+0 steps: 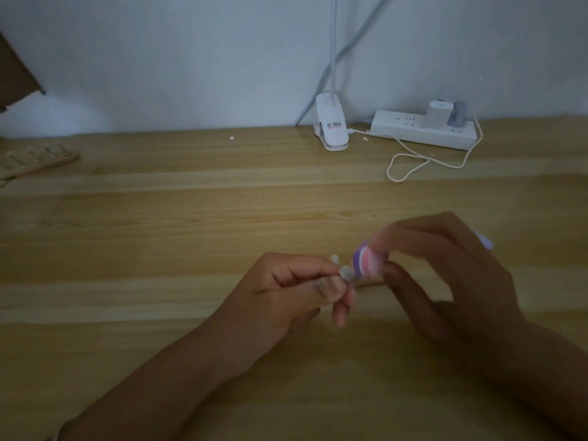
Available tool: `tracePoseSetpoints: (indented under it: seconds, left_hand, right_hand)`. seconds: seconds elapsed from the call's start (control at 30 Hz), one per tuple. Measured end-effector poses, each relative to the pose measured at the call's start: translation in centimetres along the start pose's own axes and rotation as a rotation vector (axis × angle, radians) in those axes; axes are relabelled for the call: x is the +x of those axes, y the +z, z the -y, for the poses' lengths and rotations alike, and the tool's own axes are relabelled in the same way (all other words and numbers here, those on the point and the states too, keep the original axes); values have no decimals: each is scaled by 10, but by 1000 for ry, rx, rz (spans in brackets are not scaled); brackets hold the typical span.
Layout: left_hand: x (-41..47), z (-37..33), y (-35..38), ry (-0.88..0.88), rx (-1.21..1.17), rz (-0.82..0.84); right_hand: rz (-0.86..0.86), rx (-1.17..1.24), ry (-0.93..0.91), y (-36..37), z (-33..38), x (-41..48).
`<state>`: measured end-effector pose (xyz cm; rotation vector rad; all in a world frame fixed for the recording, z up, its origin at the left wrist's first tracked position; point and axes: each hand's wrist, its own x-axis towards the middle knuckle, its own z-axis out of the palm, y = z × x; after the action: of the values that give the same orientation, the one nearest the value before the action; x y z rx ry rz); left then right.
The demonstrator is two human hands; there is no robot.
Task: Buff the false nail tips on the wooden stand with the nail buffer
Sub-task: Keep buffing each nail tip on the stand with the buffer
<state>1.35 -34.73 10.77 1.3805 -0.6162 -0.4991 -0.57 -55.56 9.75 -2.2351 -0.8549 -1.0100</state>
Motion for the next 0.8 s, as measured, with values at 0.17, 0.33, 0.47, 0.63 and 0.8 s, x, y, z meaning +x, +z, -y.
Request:
tracePoseSetpoints:
  seconds: [0.17, 0.33, 0.47, 0.63, 0.8]
  left_hand:
    - [-2, -2, 1, -51, -1, 16]
    - [0, -1, 7, -71, -12, 38]
    - [-2, -2, 5, -142, -40, 88]
    - [-2, -3, 0, -173, -50, 101]
    - [-3, -1, -2, -223, -107, 198]
  right_hand:
    - [60, -60, -37, 2, -5, -6]
    - [46, -20, -59, 3, 7, -6]
    - [145, 42, 57, -4, -3, -3]
    - [18, 47, 11, 0, 8, -3]
    - [103, 28, 10, -4, -4, -4]
